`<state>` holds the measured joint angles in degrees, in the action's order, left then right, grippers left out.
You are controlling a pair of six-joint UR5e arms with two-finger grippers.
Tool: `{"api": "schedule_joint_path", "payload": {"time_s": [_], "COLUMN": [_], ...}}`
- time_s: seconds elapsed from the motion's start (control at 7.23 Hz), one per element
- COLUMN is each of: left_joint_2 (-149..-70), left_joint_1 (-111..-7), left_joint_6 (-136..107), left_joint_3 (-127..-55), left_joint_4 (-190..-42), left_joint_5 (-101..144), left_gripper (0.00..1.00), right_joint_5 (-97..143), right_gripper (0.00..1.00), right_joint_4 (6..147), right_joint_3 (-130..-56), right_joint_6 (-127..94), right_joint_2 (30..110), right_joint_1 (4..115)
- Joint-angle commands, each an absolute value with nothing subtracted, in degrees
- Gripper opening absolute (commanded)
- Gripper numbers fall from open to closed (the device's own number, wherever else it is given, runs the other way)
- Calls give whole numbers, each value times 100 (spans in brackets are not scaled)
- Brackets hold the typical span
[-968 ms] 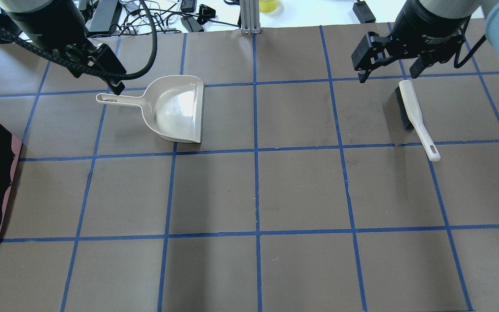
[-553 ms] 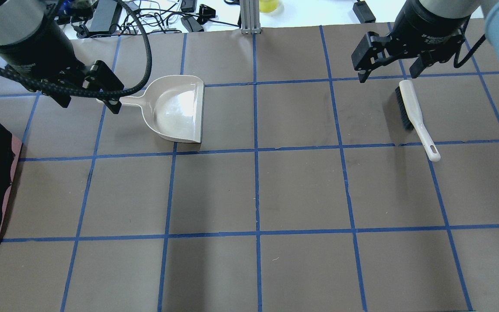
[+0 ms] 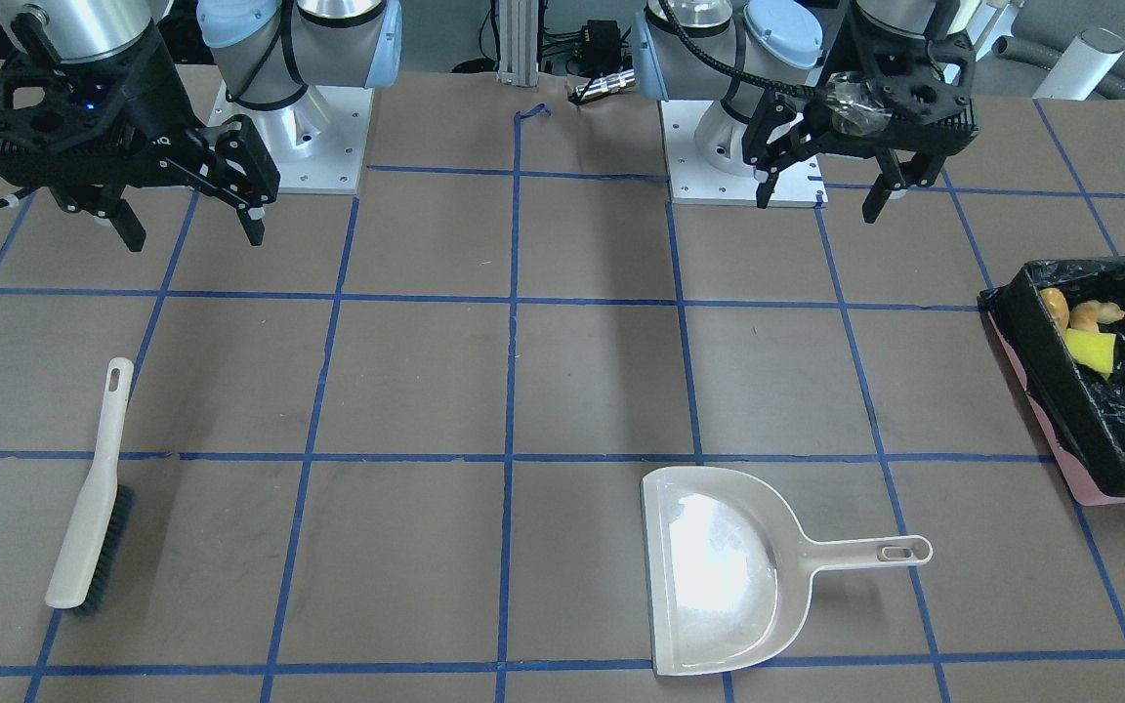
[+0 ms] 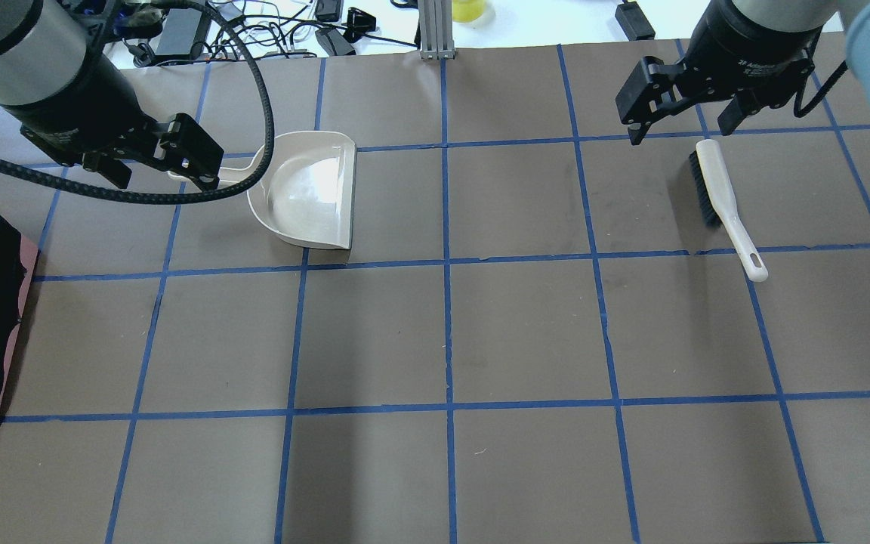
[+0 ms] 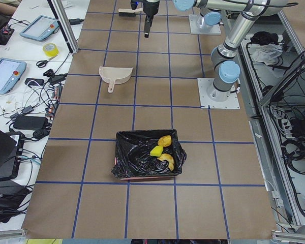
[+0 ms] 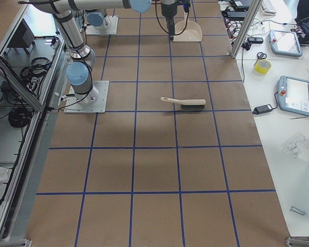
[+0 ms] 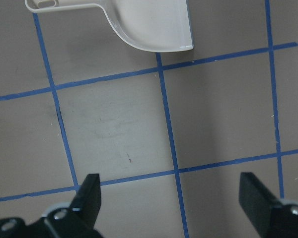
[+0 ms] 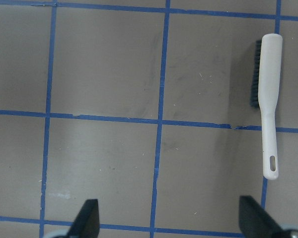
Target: Sweep and dump trash into bin
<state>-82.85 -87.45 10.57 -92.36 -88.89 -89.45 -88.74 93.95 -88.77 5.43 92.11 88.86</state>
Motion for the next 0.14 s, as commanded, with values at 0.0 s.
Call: {"api": "schedule_joint_path", "payload": {"time_s": [0.0], "left_joint_2": [-8288], "left_joint_1": [-8745], "left_joint_6": [1046], "left_joint_3": [-9246], "left_joint_4": [-8807], "left_joint_5": [-8947], "left_gripper": [100], "right_joint_5": [-8886], "right_gripper": [100], "right_joint_4": [9413], "right_joint_3": [-8877], "right_joint_6": [554], "right_joint_2": [9211], "right_joint_1": [8886]}}
